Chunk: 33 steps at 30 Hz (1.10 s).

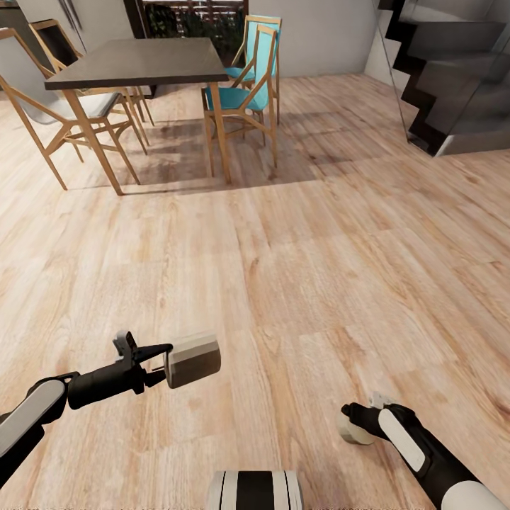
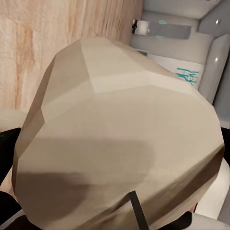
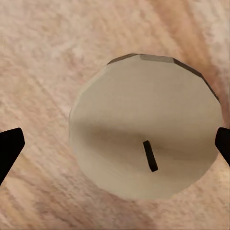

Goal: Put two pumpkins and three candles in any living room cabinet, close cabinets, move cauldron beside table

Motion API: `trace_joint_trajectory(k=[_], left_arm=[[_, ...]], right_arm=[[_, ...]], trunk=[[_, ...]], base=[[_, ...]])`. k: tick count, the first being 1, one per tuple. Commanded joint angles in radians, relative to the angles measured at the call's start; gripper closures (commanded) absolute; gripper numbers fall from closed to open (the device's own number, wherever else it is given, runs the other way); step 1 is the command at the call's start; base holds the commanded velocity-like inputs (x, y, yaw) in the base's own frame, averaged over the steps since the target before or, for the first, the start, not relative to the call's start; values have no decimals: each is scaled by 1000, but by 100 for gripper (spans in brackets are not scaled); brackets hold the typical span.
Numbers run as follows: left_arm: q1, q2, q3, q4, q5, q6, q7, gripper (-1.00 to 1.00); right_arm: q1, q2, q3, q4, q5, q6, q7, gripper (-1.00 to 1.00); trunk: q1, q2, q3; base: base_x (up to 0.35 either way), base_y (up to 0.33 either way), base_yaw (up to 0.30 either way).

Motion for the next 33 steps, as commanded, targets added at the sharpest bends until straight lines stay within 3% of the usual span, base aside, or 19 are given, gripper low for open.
trace_joint_trajectory(k=[1, 7, 33], left_arm=[[-1, 1, -2, 1, 0, 2, -6, 100], [-1, 1, -2, 1, 0, 2, -7, 100], [-1, 1, -2, 2, 0, 2, -6, 100]], right_arm=[[0, 0, 5, -1, -10, -6, -10, -100], [-1, 2, 5, 0, -9, -20, -10, -100], [-1, 2, 3, 4, -14, -19, -25, -100]], trunk=[[0, -1, -5], [3, -2, -28], [3, -2, -28]], base=[[0, 0, 0], [0, 0, 0], [0, 0, 0]])
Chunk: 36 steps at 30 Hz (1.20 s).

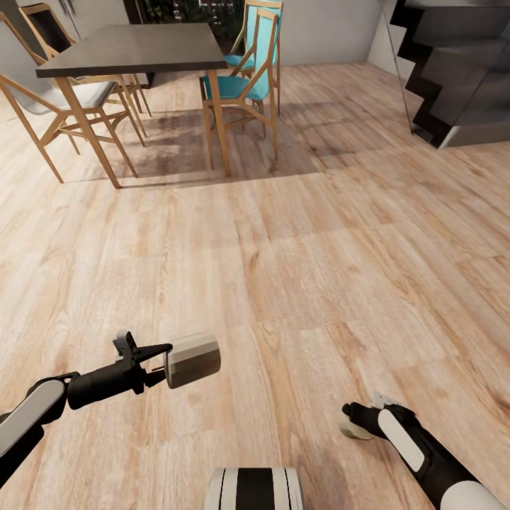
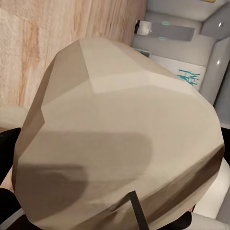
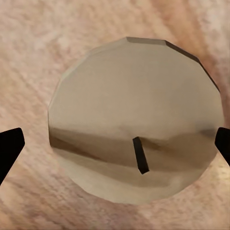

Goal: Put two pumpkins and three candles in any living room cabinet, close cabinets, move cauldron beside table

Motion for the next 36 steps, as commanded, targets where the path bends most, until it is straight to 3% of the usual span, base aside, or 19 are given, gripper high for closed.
trace_joint_trajectory(k=[1, 34, 36], left_arm=[[-1, 1, -2, 0, -2, 1, -5, 100], [-1, 0, -2, 4, -2, 1, -6, 100], [-1, 1, -2, 4, -2, 1, -6, 100]], right_arm=[[-1, -1, 5, -2, -11, 0, -10, -100], [-1, -1, 5, -2, -12, -3, -49, -100], [-1, -1, 5, -2, -11, -3, -49, -100]], trunk=[[0, 0, -1], [0, 0, -1], [1, -1, -8]], base=[[0, 0, 0], [0, 0, 0], [0, 0, 0]])
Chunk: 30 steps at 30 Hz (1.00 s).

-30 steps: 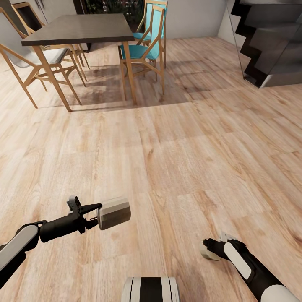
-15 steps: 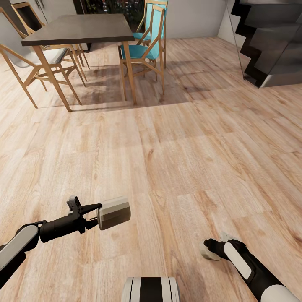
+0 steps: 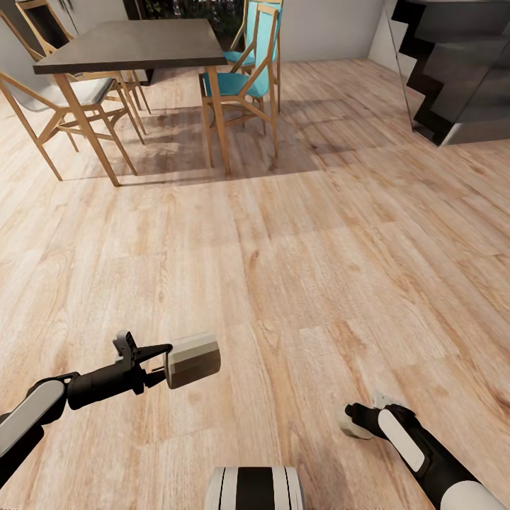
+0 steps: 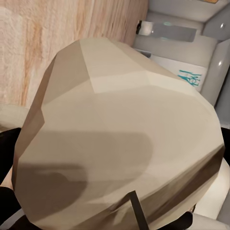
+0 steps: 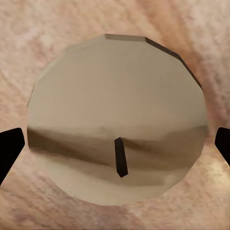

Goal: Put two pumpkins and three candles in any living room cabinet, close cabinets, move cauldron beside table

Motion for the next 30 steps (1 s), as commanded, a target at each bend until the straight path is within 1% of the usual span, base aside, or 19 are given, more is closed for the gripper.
trace_joint_trajectory(k=[1, 13, 19, 28, 30], left_arm=[[-1, 1, -2, 0, 1, 2, -5, 100], [-1, 0, -2, 2, 1, 2, -5, 100], [-1, 1, -2, 2, 1, 2, -5, 100], [-1, 0, -2, 2, 0, 2, -5, 100], [-1, 0, -2, 2, 1, 2, -5, 100]], right_arm=[[-1, -1, 5, -2, -9, 0, -10, -100], [-1, 1, 5, -3, -8, -13, -10, -100], [-1, 3, 5, -2, -8, -13, -10, -100], [-1, 2, 5, -2, -8, -14, -10, -100], [-1, 2, 5, -1, -9, -27, -10, -100]], trunk=[[0, 0, -1], [0, 0, -1], [2, -2, -24], [2, -2, -24], [2, -2, -24]], base=[[0, 0, 0], [0, 0, 0], [0, 0, 0], [0, 0, 0], [0, 0, 0]])
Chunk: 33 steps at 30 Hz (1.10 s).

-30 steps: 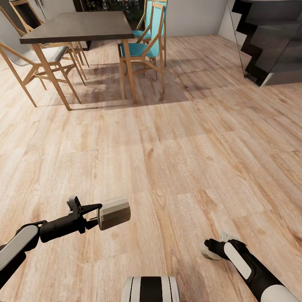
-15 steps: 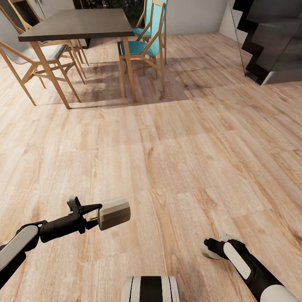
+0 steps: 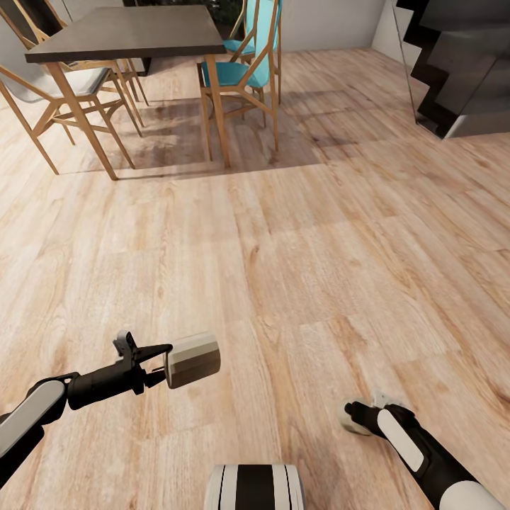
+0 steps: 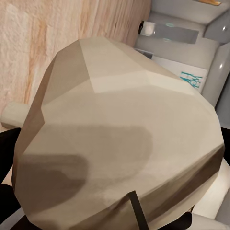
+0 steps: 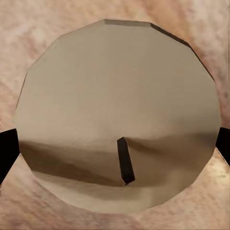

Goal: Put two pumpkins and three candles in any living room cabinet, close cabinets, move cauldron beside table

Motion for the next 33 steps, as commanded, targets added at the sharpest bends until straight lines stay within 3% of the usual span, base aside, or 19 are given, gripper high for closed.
trace_joint_trajectory(k=[1, 30, 31, 33], left_arm=[[-1, 1, -2, 0, -2, 1, -5, 100], [-1, 1, -2, 5, -3, 1, -5, 100], [-1, 1, -2, 5, -3, 1, -5, 100], [-1, 1, -2, 5, -3, 1, -5, 100]], right_arm=[[-1, -2, 6, -1, -11, -11, -10, -100], [-1, 0, 7, 21, -11, -62, -10, -100], [-1, 0, 7, 22, -11, -61, -10, 100], [-1, 0, 7, 23, -11, -61, -10, 100]], trunk=[[0, 0, -1], [1, -1, -8], [1, -1, -8], [1, -1, -8]], base=[[0, 0, 0], [0, 0, 0], [0, 0, 0], [0, 0, 0]])
